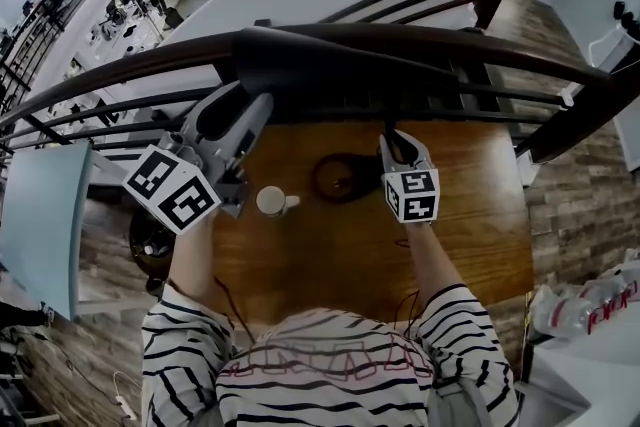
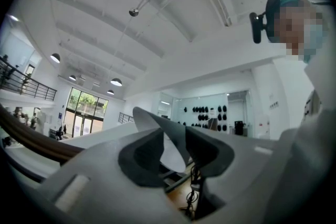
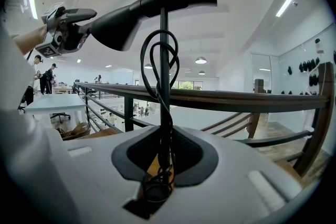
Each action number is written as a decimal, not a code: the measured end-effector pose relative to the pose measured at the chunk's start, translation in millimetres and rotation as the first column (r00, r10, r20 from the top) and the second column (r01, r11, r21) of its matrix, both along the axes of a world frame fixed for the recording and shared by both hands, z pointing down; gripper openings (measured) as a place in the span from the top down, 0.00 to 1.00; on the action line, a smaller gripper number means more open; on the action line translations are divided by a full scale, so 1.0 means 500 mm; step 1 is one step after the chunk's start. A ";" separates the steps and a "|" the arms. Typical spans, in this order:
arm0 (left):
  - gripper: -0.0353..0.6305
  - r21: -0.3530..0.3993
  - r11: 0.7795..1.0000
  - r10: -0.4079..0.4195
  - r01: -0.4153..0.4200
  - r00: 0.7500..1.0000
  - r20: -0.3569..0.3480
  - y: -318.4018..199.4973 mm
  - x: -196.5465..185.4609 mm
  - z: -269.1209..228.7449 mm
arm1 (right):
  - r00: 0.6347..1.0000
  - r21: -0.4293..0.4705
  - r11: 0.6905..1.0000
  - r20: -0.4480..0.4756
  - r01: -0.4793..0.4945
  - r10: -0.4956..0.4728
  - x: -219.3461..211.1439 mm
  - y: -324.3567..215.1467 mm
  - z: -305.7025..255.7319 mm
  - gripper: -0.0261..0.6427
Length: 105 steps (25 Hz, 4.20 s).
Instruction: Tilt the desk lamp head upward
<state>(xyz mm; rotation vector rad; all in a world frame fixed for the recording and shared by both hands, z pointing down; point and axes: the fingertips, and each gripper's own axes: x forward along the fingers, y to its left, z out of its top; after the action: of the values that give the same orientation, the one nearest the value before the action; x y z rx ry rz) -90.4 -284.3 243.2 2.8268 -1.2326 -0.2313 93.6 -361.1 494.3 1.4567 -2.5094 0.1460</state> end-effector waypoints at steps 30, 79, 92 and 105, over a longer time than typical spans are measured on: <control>0.67 0.007 1.000 -0.027 0.027 0.999 -0.036 0.104 -0.109 0.064 | 0.990 0.039 0.992 0.080 -0.116 0.113 -0.039 0.205 -0.060 0.77; 0.94 -0.215 0.960 0.200 -0.179 0.977 0.078 0.457 -0.187 0.387 | 0.950 0.055 0.966 0.203 -0.251 0.236 -0.246 0.658 -0.083 0.96; 0.94 -0.252 0.945 0.233 -0.211 0.971 0.061 0.515 -0.178 0.425 | 0.949 0.031 0.964 0.187 -0.265 0.255 -0.258 0.710 -0.059 0.96; 0.94 -0.268 0.936 0.250 -0.230 0.967 0.044 0.541 -0.195 0.438 | 0.945 0.003 0.961 0.182 -0.277 0.272 -0.279 0.738 -0.041 0.96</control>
<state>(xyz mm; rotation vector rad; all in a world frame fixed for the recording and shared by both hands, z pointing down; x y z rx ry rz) -187.8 -13.6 462.2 2.7376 -0.8412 0.0495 -46.0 8.0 473.8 1.8793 -2.4360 0.3046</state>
